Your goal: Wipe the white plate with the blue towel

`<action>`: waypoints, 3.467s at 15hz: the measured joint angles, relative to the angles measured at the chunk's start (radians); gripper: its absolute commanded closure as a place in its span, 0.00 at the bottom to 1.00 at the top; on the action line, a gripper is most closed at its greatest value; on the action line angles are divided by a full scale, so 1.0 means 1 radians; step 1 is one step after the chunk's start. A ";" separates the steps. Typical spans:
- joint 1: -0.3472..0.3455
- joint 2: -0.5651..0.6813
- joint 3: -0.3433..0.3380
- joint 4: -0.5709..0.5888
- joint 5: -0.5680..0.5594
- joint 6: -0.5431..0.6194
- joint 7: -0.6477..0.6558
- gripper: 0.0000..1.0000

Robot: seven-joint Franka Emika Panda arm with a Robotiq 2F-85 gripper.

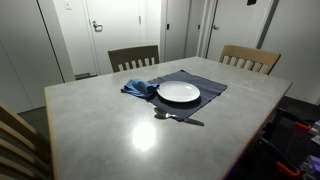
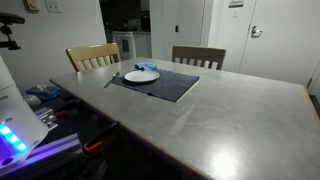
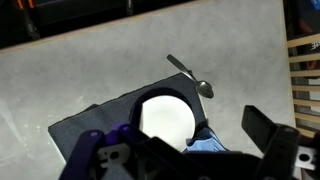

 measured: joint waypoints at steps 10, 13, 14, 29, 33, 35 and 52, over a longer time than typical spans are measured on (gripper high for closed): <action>0.021 0.240 0.047 0.190 0.001 0.000 0.001 0.00; 0.037 0.301 0.050 0.238 0.001 -0.008 0.001 0.00; 0.037 0.313 0.050 0.248 0.001 -0.010 0.001 0.00; 0.074 0.462 0.062 0.358 -0.070 0.291 -0.295 0.00; 0.074 0.527 0.061 0.414 -0.061 0.292 -0.300 0.00; 0.074 0.527 0.061 0.417 -0.062 0.291 -0.299 0.00; 0.076 0.893 0.095 0.750 -0.263 0.209 -0.515 0.00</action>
